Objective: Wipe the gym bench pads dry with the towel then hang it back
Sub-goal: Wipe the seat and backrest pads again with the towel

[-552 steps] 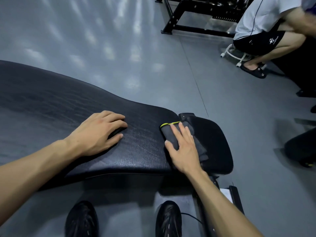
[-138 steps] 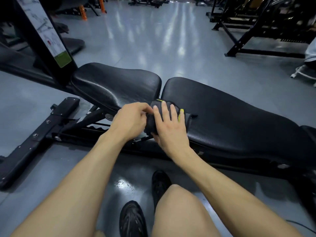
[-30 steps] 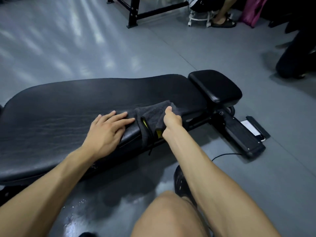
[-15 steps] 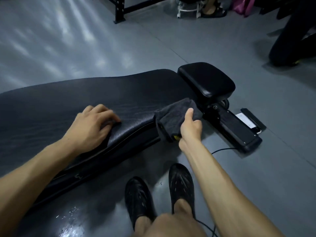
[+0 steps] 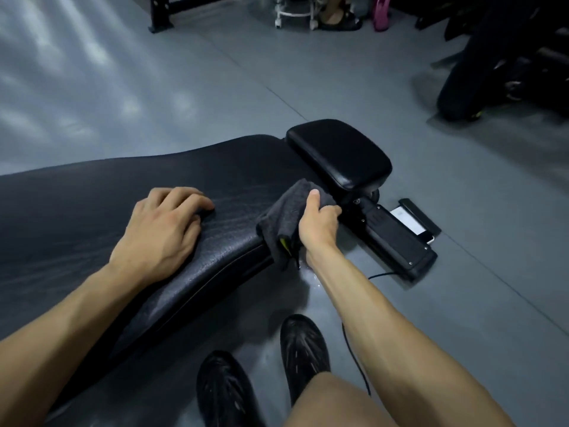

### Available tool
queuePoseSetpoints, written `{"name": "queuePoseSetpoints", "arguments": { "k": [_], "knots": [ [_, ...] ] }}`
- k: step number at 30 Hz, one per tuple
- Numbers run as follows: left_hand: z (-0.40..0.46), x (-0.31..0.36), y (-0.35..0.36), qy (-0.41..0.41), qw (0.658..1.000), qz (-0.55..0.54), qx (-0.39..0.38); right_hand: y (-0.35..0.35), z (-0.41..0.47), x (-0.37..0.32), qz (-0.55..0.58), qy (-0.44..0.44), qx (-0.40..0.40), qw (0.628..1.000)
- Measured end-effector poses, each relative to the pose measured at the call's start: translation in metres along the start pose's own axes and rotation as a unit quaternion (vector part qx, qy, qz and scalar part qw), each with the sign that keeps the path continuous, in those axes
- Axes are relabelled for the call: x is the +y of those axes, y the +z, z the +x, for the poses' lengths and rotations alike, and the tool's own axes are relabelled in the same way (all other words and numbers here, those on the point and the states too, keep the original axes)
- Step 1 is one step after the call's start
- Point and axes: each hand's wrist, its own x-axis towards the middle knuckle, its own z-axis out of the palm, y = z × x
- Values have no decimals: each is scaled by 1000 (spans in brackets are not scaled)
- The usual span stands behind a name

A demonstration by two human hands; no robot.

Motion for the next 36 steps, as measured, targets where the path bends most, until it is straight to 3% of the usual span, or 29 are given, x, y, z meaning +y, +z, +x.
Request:
{"name": "queuePoseSetpoints", "arguments": {
  "k": [8, 16, 21, 25, 31, 34, 36],
  "knots": [
    [-5, 2, -5, 1, 1000, 0, -14, -28, 4, -3, 59, 91, -33, 994],
    [-1, 6, -6, -13, 1000, 12, -19, -52, 37, -16, 87, 122, -69, 986],
    [43, 24, 7, 29, 998, 13, -61, -42, 56, -21, 86, 129, -89, 984],
    [91, 52, 25, 39, 996, 15, -78, -46, 53, -17, -24, 87, -67, 994],
    [103, 68, 43, -3, 998, 16, -54, -53, 64, -17, -148, -30, -98, 984],
    [103, 67, 43, -8, 999, 17, -50, -58, 67, -12, -150, -40, -110, 982],
    [103, 68, 42, -11, 999, 15, -48, -80, 70, 2, -81, -20, -133, 988]
  ]
}}
